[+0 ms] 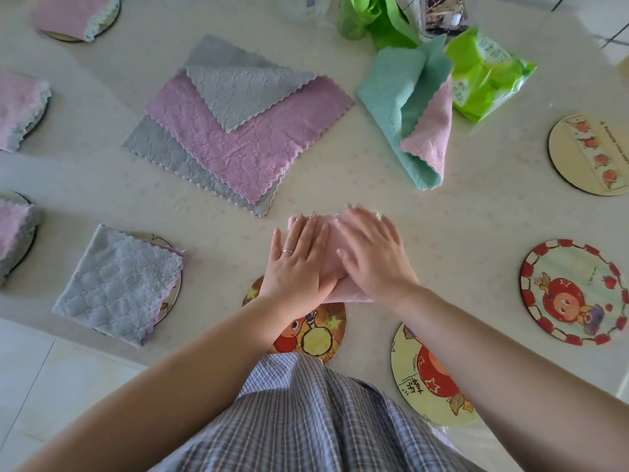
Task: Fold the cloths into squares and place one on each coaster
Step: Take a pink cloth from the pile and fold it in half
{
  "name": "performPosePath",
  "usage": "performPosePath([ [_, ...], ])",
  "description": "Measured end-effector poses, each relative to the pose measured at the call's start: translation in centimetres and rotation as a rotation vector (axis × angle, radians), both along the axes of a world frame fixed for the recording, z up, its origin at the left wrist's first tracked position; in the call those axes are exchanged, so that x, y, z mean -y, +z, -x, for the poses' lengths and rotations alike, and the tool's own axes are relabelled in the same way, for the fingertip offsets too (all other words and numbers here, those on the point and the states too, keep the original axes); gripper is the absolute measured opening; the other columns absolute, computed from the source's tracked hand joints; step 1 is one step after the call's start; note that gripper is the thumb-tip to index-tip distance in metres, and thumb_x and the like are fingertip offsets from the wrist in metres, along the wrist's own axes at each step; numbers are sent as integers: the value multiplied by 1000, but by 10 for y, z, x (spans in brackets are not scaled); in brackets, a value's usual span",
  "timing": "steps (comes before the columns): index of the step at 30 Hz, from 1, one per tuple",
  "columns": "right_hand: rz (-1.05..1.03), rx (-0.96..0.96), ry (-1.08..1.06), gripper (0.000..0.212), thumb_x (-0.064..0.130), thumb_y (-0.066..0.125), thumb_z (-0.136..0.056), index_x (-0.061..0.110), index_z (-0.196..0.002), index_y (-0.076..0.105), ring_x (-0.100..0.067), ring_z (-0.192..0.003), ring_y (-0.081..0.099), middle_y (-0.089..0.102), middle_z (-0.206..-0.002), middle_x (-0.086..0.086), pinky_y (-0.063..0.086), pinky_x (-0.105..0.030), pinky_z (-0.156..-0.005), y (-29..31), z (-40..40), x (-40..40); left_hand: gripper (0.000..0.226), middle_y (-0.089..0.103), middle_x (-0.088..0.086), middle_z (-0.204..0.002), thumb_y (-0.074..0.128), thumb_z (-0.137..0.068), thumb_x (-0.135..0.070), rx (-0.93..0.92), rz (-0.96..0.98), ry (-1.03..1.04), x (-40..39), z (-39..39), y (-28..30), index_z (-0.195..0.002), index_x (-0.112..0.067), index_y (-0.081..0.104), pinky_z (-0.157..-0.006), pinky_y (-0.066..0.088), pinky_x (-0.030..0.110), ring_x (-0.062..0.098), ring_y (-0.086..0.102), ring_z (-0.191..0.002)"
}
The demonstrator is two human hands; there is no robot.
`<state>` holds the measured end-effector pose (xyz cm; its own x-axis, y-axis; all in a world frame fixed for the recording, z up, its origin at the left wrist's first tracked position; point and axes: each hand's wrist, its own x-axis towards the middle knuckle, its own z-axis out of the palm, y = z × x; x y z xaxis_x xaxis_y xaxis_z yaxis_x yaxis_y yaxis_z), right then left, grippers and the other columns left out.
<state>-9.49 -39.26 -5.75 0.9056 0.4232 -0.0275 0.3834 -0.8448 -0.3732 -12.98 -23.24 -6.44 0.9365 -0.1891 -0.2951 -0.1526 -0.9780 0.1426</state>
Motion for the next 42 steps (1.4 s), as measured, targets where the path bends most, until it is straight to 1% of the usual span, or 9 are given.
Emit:
performPosePath([
  [4,257,-128,1,67,55,9,-88,26,-148,19,-22,-145,5,10,-158,-4,1,-53,-113,-14,12,10,81,-12,1,-157,1,-79,-64,-24,15,-30,-8,-1,-1,-146,-23,-12,-116,-9,45,17,-19,-142],
  [11,367,-206,-111,70,60,12,-90,26,-148,-6,-18,-145,-9,-7,-158,-3,-7,-51,-115,-6,7,31,75,-17,-2,-153,1,-84,-67,10,-6,43,-40,7,-5,-142,-23,-19,-115,-10,50,13,-20,-140],
  [15,199,-177,-224,61,45,34,-96,22,-148,14,-20,-145,3,8,-157,-3,-1,-46,-116,1,13,38,78,1,0,-157,11,-87,-65,56,29,124,-52,12,0,-149,-17,3,-115,-11,48,17,-8,-144],
  [17,-26,-170,-313,53,30,47,-94,21,-143,32,-19,-136,27,34,-148,0,20,-40,-114,9,22,40,68,29,2,-151,31,-92,-54,133,142,205,-54,18,5,-147,-15,20,-116,-3,47,20,16,-142],
  [20,-295,-316,-431,40,25,51,-92,27,-131,46,-10,-109,52,53,-123,8,45,-26,-84,17,37,36,56,53,-1,-131,49,-92,-33,165,313,277,-49,26,15,-143,-20,31,-114,16,42,19,40,-128],
  [27,-530,-592,-678,28,18,54,-90,30,-115,58,-4,-86,56,60,-109,8,41,-10,-51,22,27,20,45,57,-5,-120,46,-92,-19,-19,363,432,-29,9,27,-133,-38,42,-102,29,41,18,48,-112],
  [31,-620,-681,-749,25,16,56,-86,36,-99,64,-17,-95,58,62,-104,1,54,-35,-81,28,29,14,43,59,-7,-112,49,-89,-11,-129,500,460,-31,3,27,-122,-38,48,-92,44,38,14,55,-101],
  [34,-758,-792,-774,28,7,55,-86,30,-99,67,-19,-81,56,62,-91,-4,49,-36,-71,34,39,9,34,59,-3,-103,50,-90,-5,-173,739,518,-38,8,35,-115,-28,53,-68,47,21,13,58,-93],
  [42,-966,-1037,-707,27,0,54,-90,15,-112,62,-17,-80,60,62,-97,-7,53,-27,-65,48,85,-10,23,58,-6,-93,50,-92,-6,-142,952,641,-67,49,48,-101,-25,58,-71,46,27,10,58,-91],
])
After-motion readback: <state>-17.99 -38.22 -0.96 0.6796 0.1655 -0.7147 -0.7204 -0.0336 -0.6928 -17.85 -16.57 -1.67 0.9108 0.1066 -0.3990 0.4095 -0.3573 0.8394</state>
